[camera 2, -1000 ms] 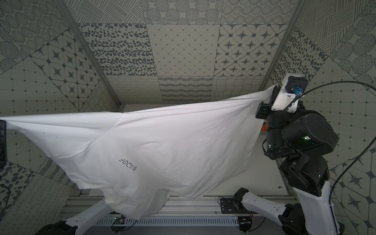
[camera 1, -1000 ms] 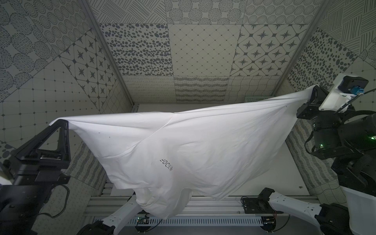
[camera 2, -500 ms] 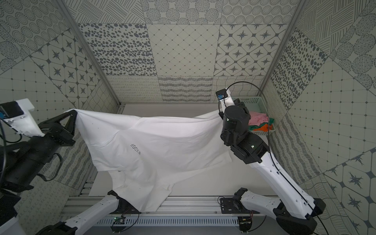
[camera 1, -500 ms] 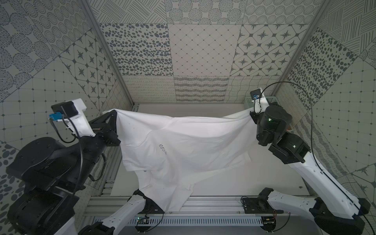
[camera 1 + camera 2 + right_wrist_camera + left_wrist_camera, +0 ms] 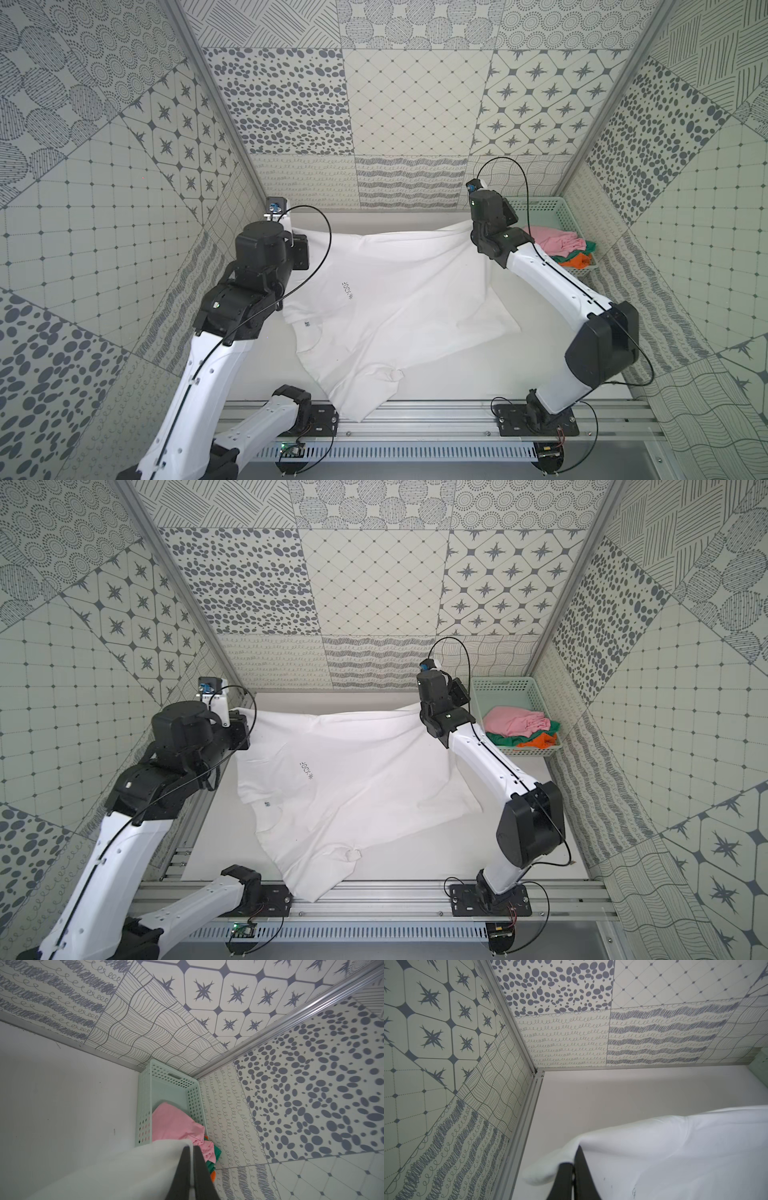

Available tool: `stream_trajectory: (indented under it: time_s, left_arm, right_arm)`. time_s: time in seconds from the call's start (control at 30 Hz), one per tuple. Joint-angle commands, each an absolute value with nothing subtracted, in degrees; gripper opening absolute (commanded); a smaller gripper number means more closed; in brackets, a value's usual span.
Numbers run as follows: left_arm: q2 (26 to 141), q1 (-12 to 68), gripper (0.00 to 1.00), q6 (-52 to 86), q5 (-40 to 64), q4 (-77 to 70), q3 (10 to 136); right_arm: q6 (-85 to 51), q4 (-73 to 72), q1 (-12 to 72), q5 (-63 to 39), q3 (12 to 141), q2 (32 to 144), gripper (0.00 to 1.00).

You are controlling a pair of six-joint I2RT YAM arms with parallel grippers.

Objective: Fold and stack t-shirts
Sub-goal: Flatten out the T-shirt at the center of the board, then fold the T-shirt.

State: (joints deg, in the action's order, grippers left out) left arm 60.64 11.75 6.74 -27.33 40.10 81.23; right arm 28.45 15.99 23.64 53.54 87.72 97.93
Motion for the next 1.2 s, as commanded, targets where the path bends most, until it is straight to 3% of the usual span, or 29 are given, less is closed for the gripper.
stream_trajectory:
  time_s: [0.0, 0.27, 0.53, 0.87, 1.17]
  left_arm:
    - [67.0, 11.4, 0.00, -1.7, -34.0, 21.5, 80.0]
    - [82.9, 10.9, 0.00, -7.1, -38.3, 14.9, 86.5]
    - [93.7, 9.6, 0.00, -14.8, -49.9, 6.2, 90.3]
    - [102.2, 5.5, 0.00, -17.7, -49.9, 0.9, 96.2]
    - [107.1, 3.9, 0.00, -10.7, -48.5, 5.4, 96.3]
  right_arm:
    - [24.8, 12.6, 21.2, 50.5, 93.4, 105.3, 0.00]
    - [6.9, 26.0, 18.9, 39.3, 112.4, 119.8, 0.00]
    - [-4.5, 31.4, 18.4, 22.6, 118.8, 125.4, 0.00]
    - [-7.1, 33.9, 16.0, 22.9, 122.2, 131.1, 0.00]
    - [-8.1, 38.3, 13.1, 24.2, 132.1, 139.1, 0.00]
